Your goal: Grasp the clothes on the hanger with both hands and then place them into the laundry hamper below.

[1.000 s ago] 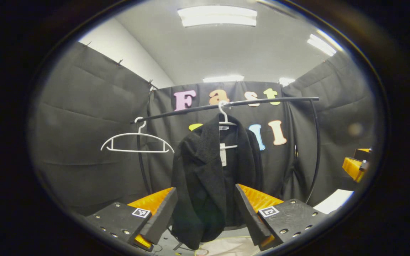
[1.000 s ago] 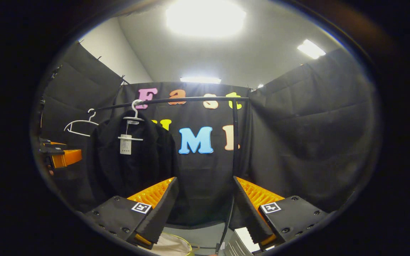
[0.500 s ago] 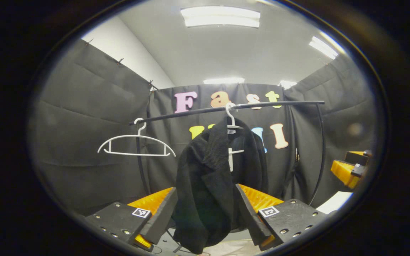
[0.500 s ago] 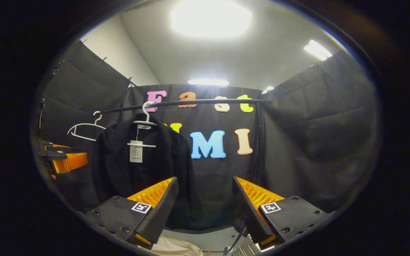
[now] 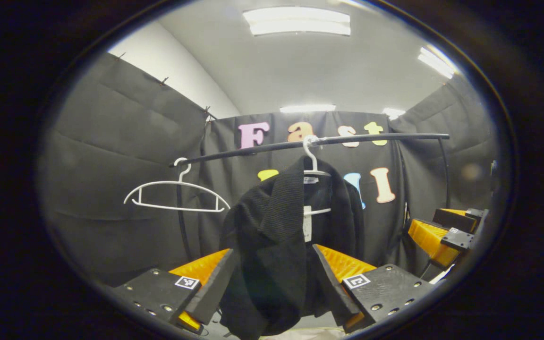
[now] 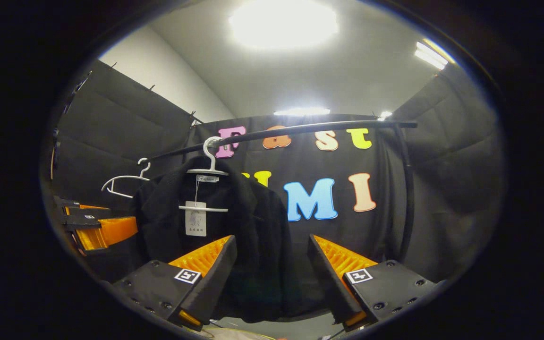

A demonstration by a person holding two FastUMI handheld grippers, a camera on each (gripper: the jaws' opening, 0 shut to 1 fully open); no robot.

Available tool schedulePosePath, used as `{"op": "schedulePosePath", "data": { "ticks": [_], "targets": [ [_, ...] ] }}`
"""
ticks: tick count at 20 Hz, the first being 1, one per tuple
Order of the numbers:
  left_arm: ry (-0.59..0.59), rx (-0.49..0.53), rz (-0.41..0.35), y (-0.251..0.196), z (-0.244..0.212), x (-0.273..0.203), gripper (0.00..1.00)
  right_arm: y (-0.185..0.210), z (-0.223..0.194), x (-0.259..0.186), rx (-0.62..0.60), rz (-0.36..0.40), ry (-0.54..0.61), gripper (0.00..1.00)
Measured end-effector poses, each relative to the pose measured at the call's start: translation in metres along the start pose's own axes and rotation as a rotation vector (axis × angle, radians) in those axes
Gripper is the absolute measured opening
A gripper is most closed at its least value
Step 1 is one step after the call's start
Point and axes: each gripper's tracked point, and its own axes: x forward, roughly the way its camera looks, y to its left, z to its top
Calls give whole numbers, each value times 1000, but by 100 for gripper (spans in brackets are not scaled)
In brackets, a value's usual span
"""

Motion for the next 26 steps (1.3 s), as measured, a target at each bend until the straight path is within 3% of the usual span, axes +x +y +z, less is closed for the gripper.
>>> {"op": "schedulePosePath", "data": {
  "ticks": [9,18,26],
  "targets": [
    [35,24,113,-10,-28,55,93,15,-16,90,66,134,16,93],
    [55,87,176,-13,-49,86,93,49,-50,139,124,248,76,95],
    [44,98,214,-14,-56,105,93,67,-60,171,154,268,92,96]
  ]
}}
